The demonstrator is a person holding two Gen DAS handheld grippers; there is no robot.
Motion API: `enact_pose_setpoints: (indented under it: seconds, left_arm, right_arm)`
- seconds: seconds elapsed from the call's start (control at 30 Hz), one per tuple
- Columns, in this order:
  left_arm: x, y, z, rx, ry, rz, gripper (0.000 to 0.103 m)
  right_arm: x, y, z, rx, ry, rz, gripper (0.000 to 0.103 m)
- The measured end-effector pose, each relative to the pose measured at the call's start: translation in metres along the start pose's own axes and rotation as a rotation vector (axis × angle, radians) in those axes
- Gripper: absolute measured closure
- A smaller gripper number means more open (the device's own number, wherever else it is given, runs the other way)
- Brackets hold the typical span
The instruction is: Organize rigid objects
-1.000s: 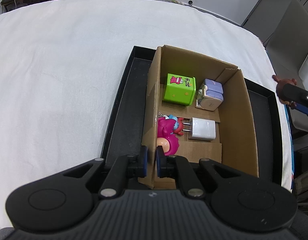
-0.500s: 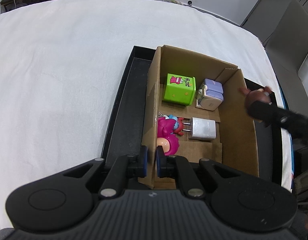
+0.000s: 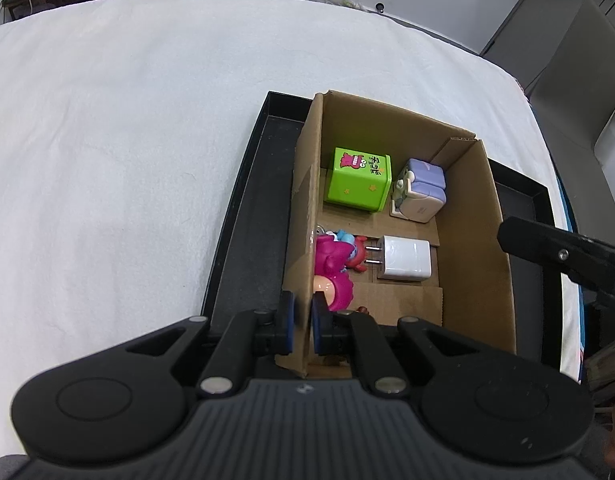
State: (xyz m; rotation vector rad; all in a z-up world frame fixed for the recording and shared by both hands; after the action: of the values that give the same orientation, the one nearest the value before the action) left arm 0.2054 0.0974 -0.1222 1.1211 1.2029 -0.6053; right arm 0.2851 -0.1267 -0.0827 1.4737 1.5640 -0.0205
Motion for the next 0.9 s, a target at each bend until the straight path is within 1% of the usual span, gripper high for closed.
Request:
enact_pose_setpoints:
  seconds: [0.13,0.2,0.33,0.4,0.43,0.47,0.5,0.57,0.63,0.7,0.73,0.8,0.83,0.9]
  left_arm:
    - [0.0,0.001,-0.001,0.0,-0.007,-0.007,0.095]
    - [-0.001,0.002,-0.001,0.004,-0.011,-0.01,0.095]
    - [-0.008,0.002,0.0,0.02,0.0,0.002,0.093]
    - [-0.012,0.002,0.0,0.022,-0.005,0.006,0.091]
    - [-0.014,0.003,0.0,0.022,-0.009,0.008,0.091]
    - [-0.017,0.003,-0.001,0.021,-0.014,0.011,0.091]
    - [-0.02,0.003,-0.002,0.022,-0.017,0.016,0.091]
    - [-0.025,0.004,-0.003,0.028,-0.019,0.025,0.089]
    - [-0.03,0.004,-0.005,0.031,-0.015,0.03,0.083]
    - [-0.037,0.002,-0.007,0.036,-0.01,0.043,0.069]
    - [-0.039,0.001,-0.007,0.042,-0.008,0.049,0.066]
    - [-0.046,0.0,-0.008,0.055,-0.001,0.064,0.054]
    - [-0.049,-0.001,-0.009,0.059,0.0,0.07,0.051]
    - [-0.054,-0.001,-0.011,0.059,0.003,0.082,0.041]
  right_arm:
    - [0.0,0.001,0.001,0.011,0.003,-0.008,0.057]
    - [-0.003,0.0,0.0,0.015,0.01,-0.012,0.049]
    - [-0.009,0.0,-0.001,0.016,0.014,-0.017,0.043]
    - [-0.012,0.0,-0.001,0.021,0.008,-0.011,0.034]
    - [-0.014,-0.001,-0.001,0.021,-0.001,-0.004,0.031]
    - [-0.016,-0.002,-0.001,0.022,-0.008,0.001,0.025]
    - [-0.017,-0.003,-0.001,0.025,-0.017,0.007,0.022]
    - [-0.021,-0.005,0.001,0.033,-0.028,0.015,0.019]
    - [-0.024,-0.007,0.002,0.038,-0.045,0.016,0.015]
    - [-0.028,-0.009,0.003,0.042,-0.059,0.021,0.013]
    - [-0.03,-0.01,0.002,0.048,-0.064,0.027,0.012]
    - [-0.034,-0.012,0.001,0.052,-0.074,0.036,0.007]
    - [-0.036,-0.014,0.0,0.049,-0.082,0.04,0.005]
    - [-0.04,-0.014,-0.003,0.049,-0.09,0.045,0.0]
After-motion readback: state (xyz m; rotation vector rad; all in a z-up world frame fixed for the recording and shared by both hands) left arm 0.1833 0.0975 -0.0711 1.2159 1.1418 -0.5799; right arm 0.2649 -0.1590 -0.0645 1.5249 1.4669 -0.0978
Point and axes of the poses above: each gripper's, at about its wrist camera, not at the fingertips, and x roughly the way its jaws point, z to its right, y to its top, the point moved 1 cm from there along x, roughly the way its jaws point, and after that the axes turned 13 degrees about y, right-handed, at the moved point
